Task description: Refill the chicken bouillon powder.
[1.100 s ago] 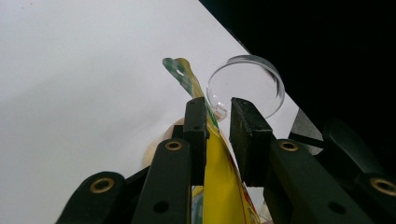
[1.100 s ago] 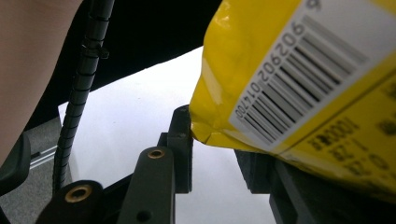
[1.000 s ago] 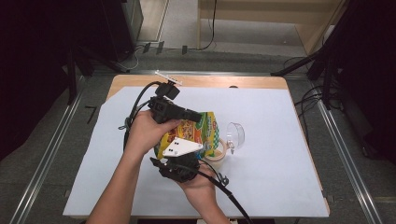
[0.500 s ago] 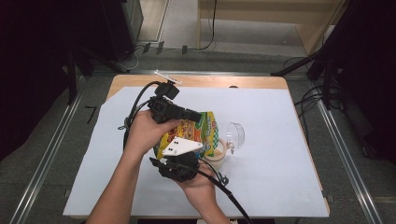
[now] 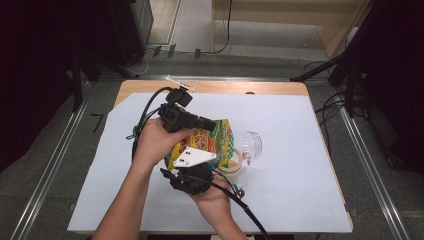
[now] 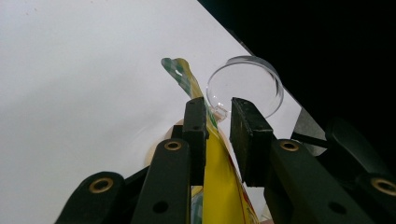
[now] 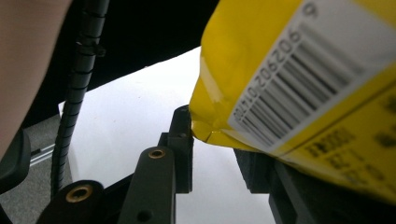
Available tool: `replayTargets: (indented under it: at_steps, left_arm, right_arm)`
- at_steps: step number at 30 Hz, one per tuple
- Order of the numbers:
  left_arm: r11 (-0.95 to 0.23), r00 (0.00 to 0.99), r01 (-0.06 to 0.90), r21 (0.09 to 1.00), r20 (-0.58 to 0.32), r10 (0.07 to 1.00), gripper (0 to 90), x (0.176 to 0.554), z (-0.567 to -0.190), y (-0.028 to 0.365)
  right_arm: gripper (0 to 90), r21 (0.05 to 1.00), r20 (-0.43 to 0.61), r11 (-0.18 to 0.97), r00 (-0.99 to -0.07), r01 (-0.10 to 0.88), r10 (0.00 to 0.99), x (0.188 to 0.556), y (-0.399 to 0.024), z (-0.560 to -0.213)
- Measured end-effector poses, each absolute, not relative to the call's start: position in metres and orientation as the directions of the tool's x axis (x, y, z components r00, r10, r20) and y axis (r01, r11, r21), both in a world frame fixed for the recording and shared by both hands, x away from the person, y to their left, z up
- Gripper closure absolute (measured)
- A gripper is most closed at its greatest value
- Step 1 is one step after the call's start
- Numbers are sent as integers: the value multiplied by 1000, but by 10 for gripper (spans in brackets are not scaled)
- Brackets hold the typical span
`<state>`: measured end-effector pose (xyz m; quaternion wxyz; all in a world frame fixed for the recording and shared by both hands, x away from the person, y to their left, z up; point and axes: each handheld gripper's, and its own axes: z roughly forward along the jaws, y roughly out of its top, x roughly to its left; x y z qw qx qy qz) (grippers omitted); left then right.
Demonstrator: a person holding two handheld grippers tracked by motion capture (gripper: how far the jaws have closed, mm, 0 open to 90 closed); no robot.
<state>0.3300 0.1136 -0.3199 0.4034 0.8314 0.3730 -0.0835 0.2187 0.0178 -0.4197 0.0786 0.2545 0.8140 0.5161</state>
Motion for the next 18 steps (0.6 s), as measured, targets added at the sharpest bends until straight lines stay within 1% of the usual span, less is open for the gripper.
replayTargets:
  at_steps: [6,18]
  left_arm:
    - [-392,706,688,611,-440,555,770,328,-319,113]
    - [-402,714,679,615,-426,555,772,326,-316,112]
  right_arm:
    - [712,881,127,340,-858,328,498,221,18,-421]
    - [716,881,144,331,-857,339,494,221,18,-421]
